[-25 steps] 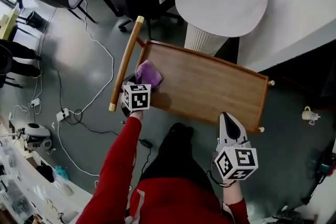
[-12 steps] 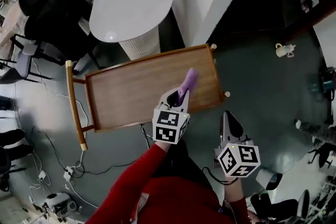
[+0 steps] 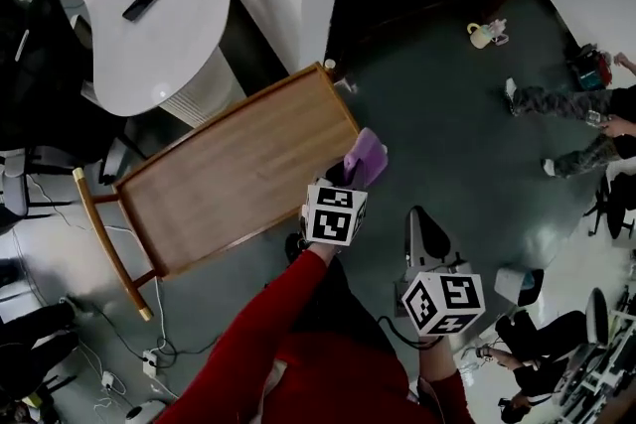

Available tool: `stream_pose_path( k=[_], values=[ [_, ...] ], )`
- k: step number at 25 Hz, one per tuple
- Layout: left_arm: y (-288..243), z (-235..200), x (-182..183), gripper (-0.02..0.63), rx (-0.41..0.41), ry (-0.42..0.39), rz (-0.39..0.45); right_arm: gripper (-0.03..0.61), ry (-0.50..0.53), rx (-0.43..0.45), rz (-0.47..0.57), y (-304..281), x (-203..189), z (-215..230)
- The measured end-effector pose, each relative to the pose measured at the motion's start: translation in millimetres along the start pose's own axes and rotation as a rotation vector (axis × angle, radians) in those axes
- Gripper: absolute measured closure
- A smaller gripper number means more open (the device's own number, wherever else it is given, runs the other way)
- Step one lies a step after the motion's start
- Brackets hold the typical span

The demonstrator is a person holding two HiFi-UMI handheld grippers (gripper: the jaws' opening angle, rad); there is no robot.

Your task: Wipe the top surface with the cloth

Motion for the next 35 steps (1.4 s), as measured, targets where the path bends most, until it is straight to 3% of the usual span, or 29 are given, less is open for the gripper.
stream_pose_path(
  k=[3,7,15,18,21,24,30,33,35],
  values=[
    [14,-42,2,0.565,0.057,0.057,-0.039,0.575,0.061,0.091,-0.054,-39,22,-29],
    [52,-108,-8,0.565,0.195,0.109,-0.045,0.575,0.152,0.257,-0.117,-100,35,-71],
    [215,-201,-119,0.565,0.685,0.223,-0.131,0.575,0.336,0.581,-0.197,-134,25,-167],
    [264,-220,-148,0.565,0.861,0.303,-0.142,0.575,0.389,0.646,-0.226,-138,22,-186],
    [290,-230,-161,0.565,0.979,0.354,-0.139,0.575,0.424,0.675,-0.25,-140,19,-197],
    [299,-232,-165,0.565,1.038,0.37,-0.138,0.575,0.448,0.69,-0.26,-143,17,-203],
    [306,-231,-169,0.565,1.084,0.36,-0.163,0.575,0.446,0.681,-0.245,-143,18,-209],
    [318,-213,-148,0.565,1.04,0.37,-0.032,0.575,0.424,0.67,-0.214,-140,20,-208],
    [324,-197,-115,0.565,0.986,0.31,0.111,0.575,0.4,0.662,-0.177,-137,26,-206]
  ],
)
Point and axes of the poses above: the fingertips, and each gripper's own axes: y backward along the fingers, z to its right, x out of its top, the point moved 9 cm from there along y, backward along the fingers, and after that the axes turned 1 degree about -x, right-handed, at the moved point
